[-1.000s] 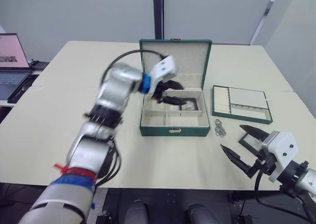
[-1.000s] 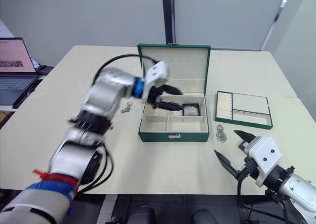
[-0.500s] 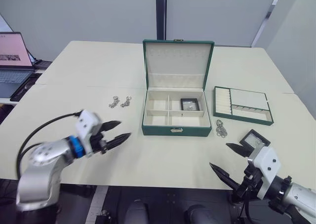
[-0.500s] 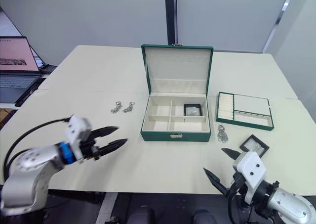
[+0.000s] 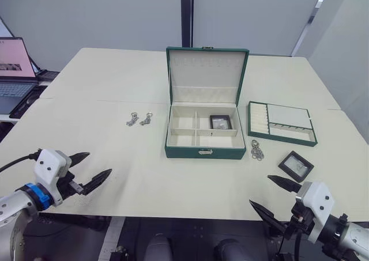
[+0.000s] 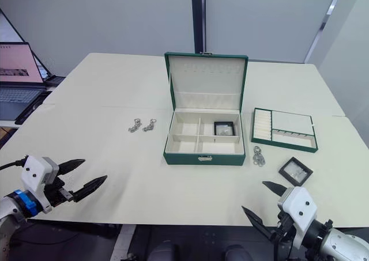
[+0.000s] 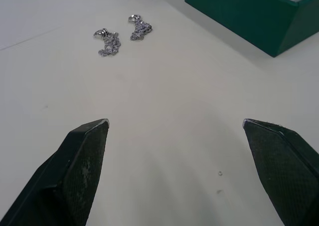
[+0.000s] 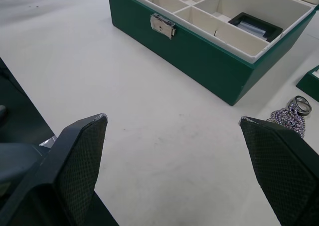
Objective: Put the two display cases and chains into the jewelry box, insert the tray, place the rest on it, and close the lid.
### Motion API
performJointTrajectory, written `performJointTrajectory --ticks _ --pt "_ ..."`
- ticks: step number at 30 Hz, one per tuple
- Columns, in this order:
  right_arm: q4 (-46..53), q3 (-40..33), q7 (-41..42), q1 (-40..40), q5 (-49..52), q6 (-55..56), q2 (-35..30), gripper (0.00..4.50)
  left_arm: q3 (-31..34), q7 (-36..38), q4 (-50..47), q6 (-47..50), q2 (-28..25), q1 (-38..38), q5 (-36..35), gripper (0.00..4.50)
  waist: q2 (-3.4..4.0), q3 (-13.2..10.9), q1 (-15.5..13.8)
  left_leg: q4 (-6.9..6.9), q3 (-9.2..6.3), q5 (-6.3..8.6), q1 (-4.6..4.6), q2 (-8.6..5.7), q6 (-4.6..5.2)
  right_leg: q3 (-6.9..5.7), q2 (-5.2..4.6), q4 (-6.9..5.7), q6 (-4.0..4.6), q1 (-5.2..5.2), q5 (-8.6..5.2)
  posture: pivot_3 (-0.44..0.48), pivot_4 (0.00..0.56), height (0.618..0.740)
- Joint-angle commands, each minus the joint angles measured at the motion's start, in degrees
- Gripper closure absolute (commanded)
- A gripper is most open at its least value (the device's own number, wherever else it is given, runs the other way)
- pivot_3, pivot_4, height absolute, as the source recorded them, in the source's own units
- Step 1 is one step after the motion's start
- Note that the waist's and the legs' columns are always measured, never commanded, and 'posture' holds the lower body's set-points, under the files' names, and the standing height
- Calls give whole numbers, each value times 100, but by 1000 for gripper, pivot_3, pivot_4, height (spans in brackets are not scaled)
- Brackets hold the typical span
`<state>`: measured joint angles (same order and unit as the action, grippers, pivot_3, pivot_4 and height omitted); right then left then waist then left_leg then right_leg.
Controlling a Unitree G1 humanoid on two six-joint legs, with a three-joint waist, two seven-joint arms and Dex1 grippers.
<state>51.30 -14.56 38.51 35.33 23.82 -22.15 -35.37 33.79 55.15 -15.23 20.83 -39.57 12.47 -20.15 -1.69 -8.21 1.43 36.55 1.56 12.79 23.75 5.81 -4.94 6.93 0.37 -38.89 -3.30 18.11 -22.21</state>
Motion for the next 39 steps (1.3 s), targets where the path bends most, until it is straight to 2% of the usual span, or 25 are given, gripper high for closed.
performJointTrajectory --ticks 1,6,8,11,15,21,28,32,35,39 --pt "65 -115 44 -23 42 133 -11 0 50 -102 -106 40 -107 -21 -199 20 0 0 7 -1 1 0 0 0 0 1 0 0 0 0 0 0 150 740" --pt "108 -95 41 -96 20 133 -31 0 -87 -111 -288 150 -133 53 -374 20 0 0 10 -4 2 0 0 0 0 2 0 0 0 -1 0 0 150 740" --pt "275 -57 -30 -399 135 -88 -151 0 -240 11 -413 224 -228 80 -449 20 0 0 13 -4 2 0 0 0 0 2 0 0 0 0 0 0 150 740" --pt "627 62 -417 -1479 551 -962 -487 0 -463 21 -554 430 -320 -146 -673 20 1 -2 34 -4 3 -1 -1 0 -1 3 0 -3 1 0 1 0 150 740" --pt "719 349 -1210 -3606 1316 -2458 -794 0 -790 -244 -687 620 -505 -363 -476 20 6 -6 47 -12 2 -1 -1 1 -1 13 6 -7 2 2 2 0 150 740" --pt "601 489 -2011 -5324 2476 -3820 -718 0 -837 -729 -667 1159 -607 -535 -502 20 6 -14 23 -46 7 -1 6 2 -1 14 4 12 4 15 0 0 150 740" --pt "434 522 -2525 -5867 3201 -4316 -682 0 -814 -1224 -673 1808 -686 -837 -510 20 4 -15 31 -45 7 -2 6 2 -1 11 2 7 4 17 -1 0 150 740" --pt "306 540 -2688 -6105 3515 -4376 -682 0 -689 -1642 -541 2358 -687 -1428 -678 20 2 -20 26 -45 2 -3 5 2 -1 5 2 -3 4 20 -1 0 150 740" --pt "207 619 -2651 -6203 3615 -4341 -777 0 -895 -1926 -88 2724 -997 -2058 -452 20 -2 -24 31 -45 3 -3 5 1 -1 7 2 -2 4 20 -1 0 150 740" --pt "100 762 -2531 -6226 3487 -4216 -912 0 -1256 -2242 608 2901 -1144 -3046 -239 20 -5 -28 28 -45 2 -3 7 0 -1 7 3 -2 4 23 -1 0 150 740"
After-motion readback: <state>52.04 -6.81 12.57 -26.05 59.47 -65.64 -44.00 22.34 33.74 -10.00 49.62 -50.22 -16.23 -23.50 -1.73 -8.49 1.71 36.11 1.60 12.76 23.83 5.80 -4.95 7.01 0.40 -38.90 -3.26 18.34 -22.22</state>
